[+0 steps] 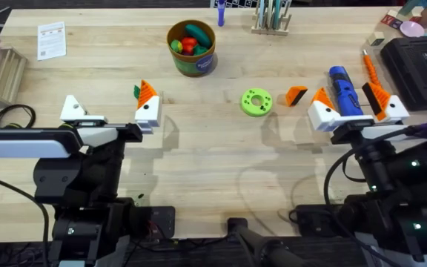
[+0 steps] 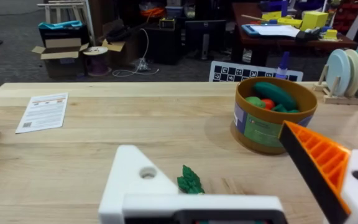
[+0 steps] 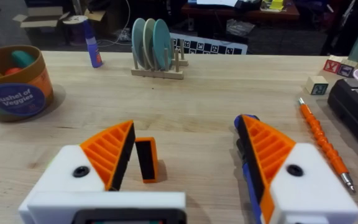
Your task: Pick up the gripper from the table and insert it into the empty holder that is missing its gripper. Then pick up a screw, insert it into the mounting hole, and use the screwdriver to tighten it. Finally, clean up the table by picking up the vegetable and placing it into the bucket.
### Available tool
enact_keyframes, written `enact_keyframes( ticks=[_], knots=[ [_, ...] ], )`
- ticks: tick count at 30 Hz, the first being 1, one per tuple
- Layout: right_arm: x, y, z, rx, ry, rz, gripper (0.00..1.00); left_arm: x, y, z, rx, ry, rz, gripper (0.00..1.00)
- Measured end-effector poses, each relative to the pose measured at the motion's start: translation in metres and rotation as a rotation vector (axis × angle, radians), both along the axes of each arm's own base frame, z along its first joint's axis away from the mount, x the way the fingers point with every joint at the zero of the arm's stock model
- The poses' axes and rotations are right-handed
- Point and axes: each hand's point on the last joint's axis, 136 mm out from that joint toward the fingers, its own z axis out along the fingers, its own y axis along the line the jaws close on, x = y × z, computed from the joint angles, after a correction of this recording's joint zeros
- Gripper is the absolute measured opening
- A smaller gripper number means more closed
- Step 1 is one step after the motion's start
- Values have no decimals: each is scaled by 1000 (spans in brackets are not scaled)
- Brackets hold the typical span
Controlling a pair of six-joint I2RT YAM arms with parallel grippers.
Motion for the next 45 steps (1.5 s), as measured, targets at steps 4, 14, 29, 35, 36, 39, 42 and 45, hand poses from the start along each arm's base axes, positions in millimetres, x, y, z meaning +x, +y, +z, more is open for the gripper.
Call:
enact_keyframes(
  ticks=[4,14,29,35,36,39,42,45],
  knots=[
    [0,0,-1,0,3,0,990,0,0,0,0,0,0,986],
    [0,0,-1,0,3,0,991,0,0,1,0,-6,2,986],
    [-13,0,85,1,-181,0,991,-19,8,78,0,-23,49,985],
    [-15,0,124,1,-127,0,991,-12,9,98,6,181,53,986],
    [-12,0,120,1,-67,0,991,-9,9,97,9,235,53,985],
    [-3,0,105,-5,128,1,991,3,9,95,12,391,52,986],
    [2,0,99,-20,296,5,990,13,9,92,16,525,51,986],
    [8,0,99,-34,447,11,990,24,9,88,19,637,51,985]
  ],
)
